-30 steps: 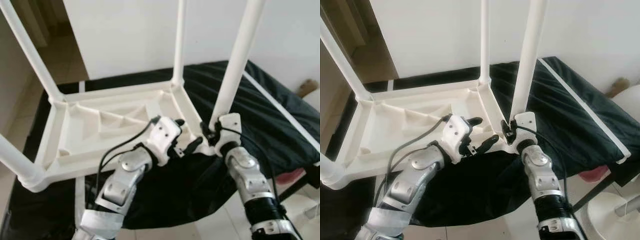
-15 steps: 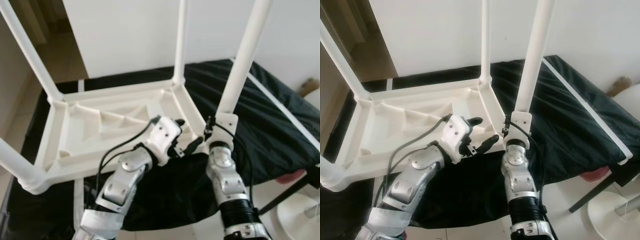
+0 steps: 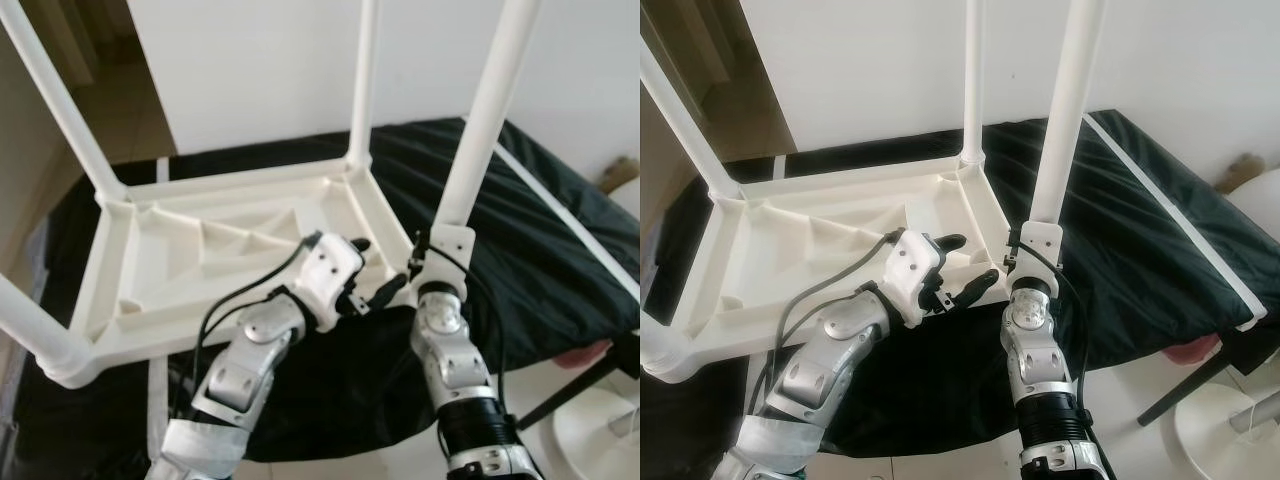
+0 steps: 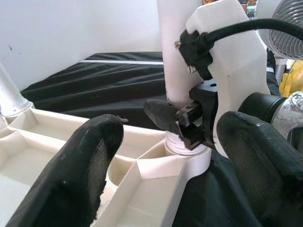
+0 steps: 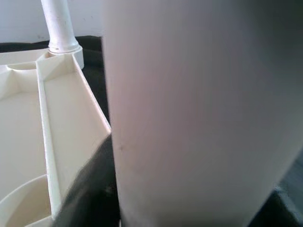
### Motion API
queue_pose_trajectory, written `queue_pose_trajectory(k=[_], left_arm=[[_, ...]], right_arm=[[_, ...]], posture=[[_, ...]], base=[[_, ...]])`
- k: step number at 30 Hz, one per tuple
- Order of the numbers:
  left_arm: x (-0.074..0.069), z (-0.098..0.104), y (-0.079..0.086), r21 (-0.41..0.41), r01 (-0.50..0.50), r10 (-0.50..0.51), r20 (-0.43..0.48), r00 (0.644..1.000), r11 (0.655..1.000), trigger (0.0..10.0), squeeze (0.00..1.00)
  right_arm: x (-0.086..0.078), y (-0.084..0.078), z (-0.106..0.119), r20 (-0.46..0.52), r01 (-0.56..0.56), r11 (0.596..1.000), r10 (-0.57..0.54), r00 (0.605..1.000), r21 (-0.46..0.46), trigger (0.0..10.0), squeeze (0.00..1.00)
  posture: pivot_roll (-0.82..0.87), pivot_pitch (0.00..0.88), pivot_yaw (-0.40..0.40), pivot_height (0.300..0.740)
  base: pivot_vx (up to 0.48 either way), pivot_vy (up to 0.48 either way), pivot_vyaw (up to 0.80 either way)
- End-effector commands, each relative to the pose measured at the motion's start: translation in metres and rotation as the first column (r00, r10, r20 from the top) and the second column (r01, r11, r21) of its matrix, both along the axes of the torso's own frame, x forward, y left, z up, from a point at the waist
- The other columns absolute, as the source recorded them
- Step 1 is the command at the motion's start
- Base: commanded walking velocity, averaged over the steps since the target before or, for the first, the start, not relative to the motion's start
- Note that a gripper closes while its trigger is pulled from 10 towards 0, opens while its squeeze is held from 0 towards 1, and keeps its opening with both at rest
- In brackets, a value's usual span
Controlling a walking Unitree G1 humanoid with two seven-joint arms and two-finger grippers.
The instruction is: Building children table
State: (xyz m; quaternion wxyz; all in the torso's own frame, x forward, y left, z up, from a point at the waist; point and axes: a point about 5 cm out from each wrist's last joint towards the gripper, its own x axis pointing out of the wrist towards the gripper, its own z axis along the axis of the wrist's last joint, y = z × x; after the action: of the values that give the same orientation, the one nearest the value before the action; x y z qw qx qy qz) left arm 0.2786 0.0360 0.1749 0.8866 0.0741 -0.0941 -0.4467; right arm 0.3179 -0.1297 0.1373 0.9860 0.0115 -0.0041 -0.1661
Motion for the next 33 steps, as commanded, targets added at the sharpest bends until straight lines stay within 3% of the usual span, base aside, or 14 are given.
queue_pose_trajectory(k=[1, 3, 5, 9, 13, 14, 15, 17, 18, 22, 26, 32, 33], left_arm=[[-0.001, -0.004, 0.000, 0.006, -0.012, 0.012, -0.008, 1.000, 1.000, 10.0, 0.00], [-0.001, -0.003, 0.000, 0.008, -0.010, 0.010, -0.007, 1.000, 1.000, 10.0, 0.00], [-0.001, -0.003, 0.000, 0.008, -0.010, 0.010, -0.007, 1.000, 1.000, 10.0, 0.00], [-0.001, -0.003, 0.001, 0.012, -0.007, 0.007, -0.005, 1.000, 1.000, 10.0, 0.00], [-0.001, -0.003, 0.001, 0.014, -0.005, 0.005, -0.005, 1.000, 1.000, 10.0, 0.00], [-0.001, -0.003, 0.001, 0.016, -0.002, 0.002, -0.005, 1.000, 1.000, 10.0, 0.00], [-0.001, -0.003, 0.001, 0.018, 0.001, 0.000, -0.006, 1.000, 1.000, 10.0, 0.00], [-0.001, -0.003, 0.001, 0.019, 0.003, -0.003, -0.006, 1.000, 1.000, 10.0, 0.00], [0.000, -0.003, 0.001, 0.019, 0.003, -0.002, -0.006, 1.000, 1.000, 10.0, 0.00], [0.002, -0.002, 0.001, 0.017, 0.002, -0.002, -0.005, 1.000, 1.000, 10.0, 0.00], [0.004, 0.000, 0.001, 0.016, 0.002, -0.002, -0.002, 1.000, 1.000, 10.0, 0.00], [0.004, 0.001, 0.001, 0.016, 0.003, -0.003, 0.001, 1.000, 1.000, 10.0, 0.00], [0.005, 0.002, 0.001, 0.016, 0.002, -0.002, 0.002, 1.000, 1.000, 10.0, 0.00]], right_arm=[[-0.002, -0.001, -0.002, 0.000, -0.019, 1.000, 0.019, 1.000, 0.023, 10.0, 1.00], [-0.005, -0.002, 0.004, 0.062, -0.056, 0.998, 0.054, 0.997, 0.023, 10.0, 1.00], [-0.005, -0.002, 0.004, 0.062, -0.056, 0.998, 0.054, 0.997, 0.023, 10.0, 1.00], [-0.012, -0.024, 0.004, 0.104, -0.072, 0.997, 0.072, 0.992, -0.002, 10.0, 1.00], [-0.014, -0.028, 0.004, 0.121, -0.125, 0.992, 0.122, 0.985, 0.019, 10.0, 1.00], [-0.014, -0.033, 0.001, 0.111, -0.197, 0.980, 0.195, 0.974, 0.003, 10.0, 1.00], [-0.015, -0.038, -0.001, 0.103, -0.274, 0.962, 0.273, 0.956, -0.005, 10.0, 0.72], [-0.018, -0.043, -0.004, 0.097, -0.360, 0.933, 0.360, 0.928, -0.010, 10.0, 0.72], [-0.018, -0.048, -0.005, 0.087, -0.395, 0.919, 0.395, 0.915, -0.018, 10.0, 0.00], [-0.017, -0.056, -0.006, 0.063, -0.472, 0.881, 0.473, 0.879, -0.041, 10.0, 0.00], [-0.011, -0.057, -0.002, 0.044, -0.589, 0.803, 0.594, 0.803, -0.092, 10.0, 0.00], [-0.006, -0.053, 0.000, 0.029, -0.634, 0.766, 0.640, 0.768, -0.106, 10.0, 0.00], [-0.002, -0.050, 0.001, 0.017, -0.658, 0.744, 0.664, 0.747, -0.115, 10.0, 0.00]], posture=[[0.00, 0.000, -0.004, 0.740], [0.00, 0.000, -0.004, 0.740], [0.00, 0.000, -0.004, 0.740], [0.00, 0.000, 0.006, 0.740], [0.00, 0.000, 0.006, 0.740], [-0.01, 0.000, 0.015, 0.740], [-0.01, 0.000, 0.018, 0.740], [-0.01, 0.000, 0.018, 0.740], [-0.02, 0.000, 0.029, 0.740], [-0.02, 0.000, 0.030, 0.740], [-0.03, 0.000, 0.039, 0.740], [-0.02, 0.000, 0.041, 0.740], [-0.02, 0.000, 0.041, 0.740]], base=[[0.000, 0.000, 0.00], [0.000, 0.000, 0.00], [0.000, 0.000, 0.00], [0.000, 0.000, 0.00], [0.000, 0.000, 0.00], [0.000, 0.000, 0.00], [0.000, 0.000, 0.00], [0.000, 0.000, 0.00], [0.000, 0.000, 0.00], [0.000, 0.000, 0.00], [0.000, 0.000, 0.00], [0.000, 0.000, 0.00], [0.000, 0.000, 0.00]])
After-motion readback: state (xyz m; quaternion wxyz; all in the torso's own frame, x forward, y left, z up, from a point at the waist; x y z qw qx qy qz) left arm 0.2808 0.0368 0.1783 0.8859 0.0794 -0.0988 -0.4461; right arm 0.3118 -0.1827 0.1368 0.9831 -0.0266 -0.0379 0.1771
